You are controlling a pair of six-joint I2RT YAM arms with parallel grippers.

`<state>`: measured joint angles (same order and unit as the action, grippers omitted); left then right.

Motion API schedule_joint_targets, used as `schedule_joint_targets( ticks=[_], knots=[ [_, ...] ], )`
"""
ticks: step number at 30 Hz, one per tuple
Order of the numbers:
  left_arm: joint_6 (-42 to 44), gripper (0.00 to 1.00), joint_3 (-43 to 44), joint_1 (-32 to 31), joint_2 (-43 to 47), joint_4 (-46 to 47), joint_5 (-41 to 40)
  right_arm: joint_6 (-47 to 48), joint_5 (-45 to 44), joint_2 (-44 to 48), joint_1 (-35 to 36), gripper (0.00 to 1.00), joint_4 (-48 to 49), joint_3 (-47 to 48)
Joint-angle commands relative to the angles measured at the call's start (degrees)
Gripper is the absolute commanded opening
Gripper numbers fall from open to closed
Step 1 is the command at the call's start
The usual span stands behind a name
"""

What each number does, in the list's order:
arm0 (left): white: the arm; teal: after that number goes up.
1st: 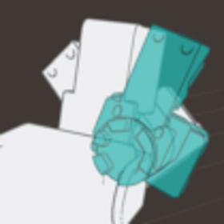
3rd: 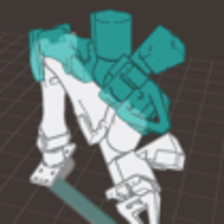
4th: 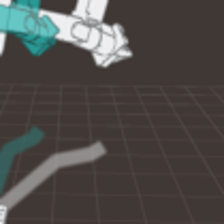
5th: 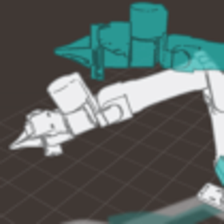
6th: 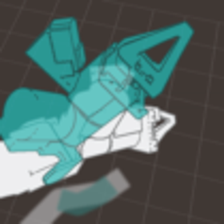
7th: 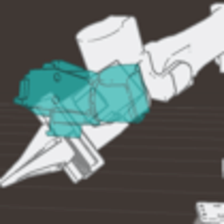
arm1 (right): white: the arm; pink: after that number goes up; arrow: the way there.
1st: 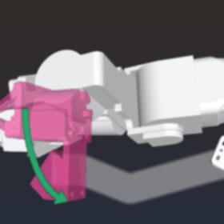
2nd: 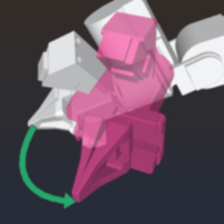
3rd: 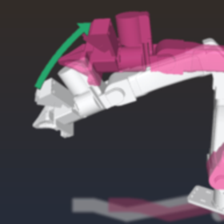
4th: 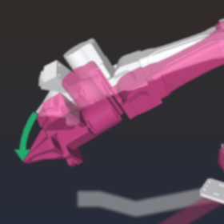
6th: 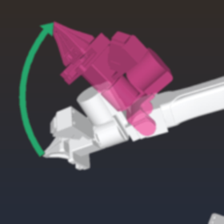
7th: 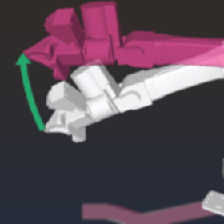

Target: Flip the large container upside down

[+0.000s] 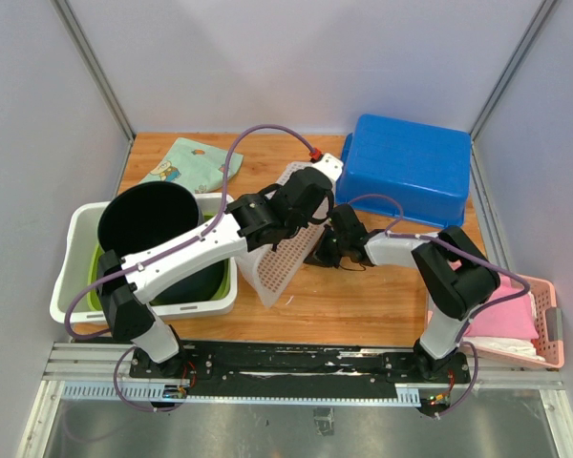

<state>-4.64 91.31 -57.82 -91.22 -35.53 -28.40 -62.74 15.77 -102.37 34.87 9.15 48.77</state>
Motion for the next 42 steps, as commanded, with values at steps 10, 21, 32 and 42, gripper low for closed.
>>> schedule_joint_targets(
  ticks=[10,21,32,42],
  knots=[
    [-17.2,0.28,-0.6,-0.2,2.7,9.4,27.3,-2.5,3.4,-7.2,-2.8,0.01,9.4,-3.4],
    [-23.4,0.49,-0.1,0.3,4.1,15.0,40.3,1.0,5.7,-6.7,-6.8,0.01,6.1,-8.7],
    [-22.8,0.61,-3.4,4.7,8.4,12.1,34.0,16.2,-1.1,-3.0,-9.2,0.01,-22.9,-2.8],
    [-22.0,0.72,-8.3,9.0,9.0,11.2,33.7,28.6,-11.8,-2.3,-9.2,0.25,-34.5,0.2]
  ],
)
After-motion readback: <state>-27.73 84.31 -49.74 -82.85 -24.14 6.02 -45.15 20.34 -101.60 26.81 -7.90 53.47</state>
